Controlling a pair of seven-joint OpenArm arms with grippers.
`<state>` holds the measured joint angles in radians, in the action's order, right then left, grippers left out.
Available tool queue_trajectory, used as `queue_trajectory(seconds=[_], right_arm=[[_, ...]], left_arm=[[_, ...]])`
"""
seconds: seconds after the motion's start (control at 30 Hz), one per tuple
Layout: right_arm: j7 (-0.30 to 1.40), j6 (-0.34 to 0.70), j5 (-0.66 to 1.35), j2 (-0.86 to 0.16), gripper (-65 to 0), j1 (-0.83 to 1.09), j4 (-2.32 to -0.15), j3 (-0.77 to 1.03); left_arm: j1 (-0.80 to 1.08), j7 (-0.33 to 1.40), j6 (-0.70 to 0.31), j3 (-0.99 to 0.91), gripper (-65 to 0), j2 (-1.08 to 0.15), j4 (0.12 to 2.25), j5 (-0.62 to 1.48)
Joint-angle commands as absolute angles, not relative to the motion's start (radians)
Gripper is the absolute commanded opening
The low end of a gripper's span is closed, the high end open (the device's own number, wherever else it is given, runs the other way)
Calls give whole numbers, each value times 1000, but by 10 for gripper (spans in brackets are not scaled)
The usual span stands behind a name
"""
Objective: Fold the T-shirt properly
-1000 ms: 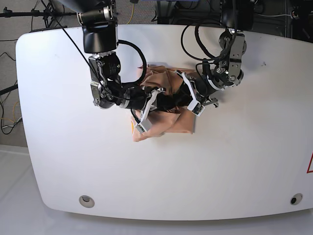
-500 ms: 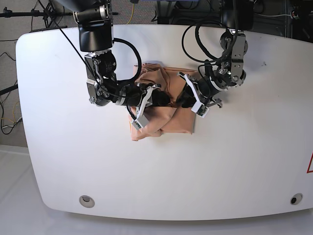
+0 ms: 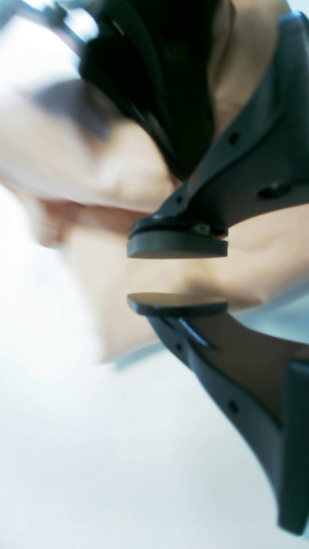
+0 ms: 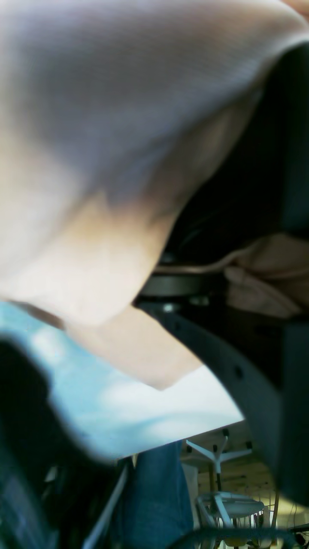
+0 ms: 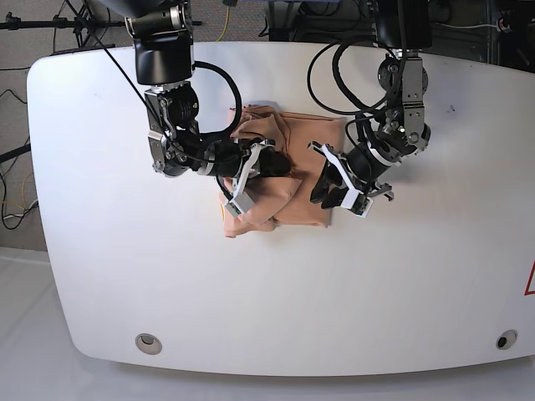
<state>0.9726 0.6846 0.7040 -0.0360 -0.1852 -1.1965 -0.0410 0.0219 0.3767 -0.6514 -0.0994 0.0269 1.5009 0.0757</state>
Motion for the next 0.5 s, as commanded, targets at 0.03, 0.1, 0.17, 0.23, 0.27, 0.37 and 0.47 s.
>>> queue_trajectory(seconds=[0.03,0.1,0.17,0.23,0.27,0.37,0.47], right_arm=[[977,696,727,-35,-650,-205,-1241,-41],[997,694,722,-31,-650,-203,-1270,-42],[1017,694,722,-30,-650,-203,-1297,-44],[1026,694,725,-30,-650,-203,-1323,-58],[1029,693,725,-30,-650,-205,-1339,-68],[1032,693,725,-30,-639,-206,-1360,-101],[1032,693,725,-30,-571,-209,-1365,-134]], left_arm=[[8,355,-644,-142,-523,22,1563,91],[8,357,-644,-170,-523,22,1573,90],[8,375,-644,-199,-523,18,1578,88],[7,395,-645,-219,-523,15,1578,88],[5,406,-647,-236,-523,13,1577,88],[4,423,-650,-289,-523,-4,1577,88],[5,424,-651,-326,-523,-28,1575,91]])
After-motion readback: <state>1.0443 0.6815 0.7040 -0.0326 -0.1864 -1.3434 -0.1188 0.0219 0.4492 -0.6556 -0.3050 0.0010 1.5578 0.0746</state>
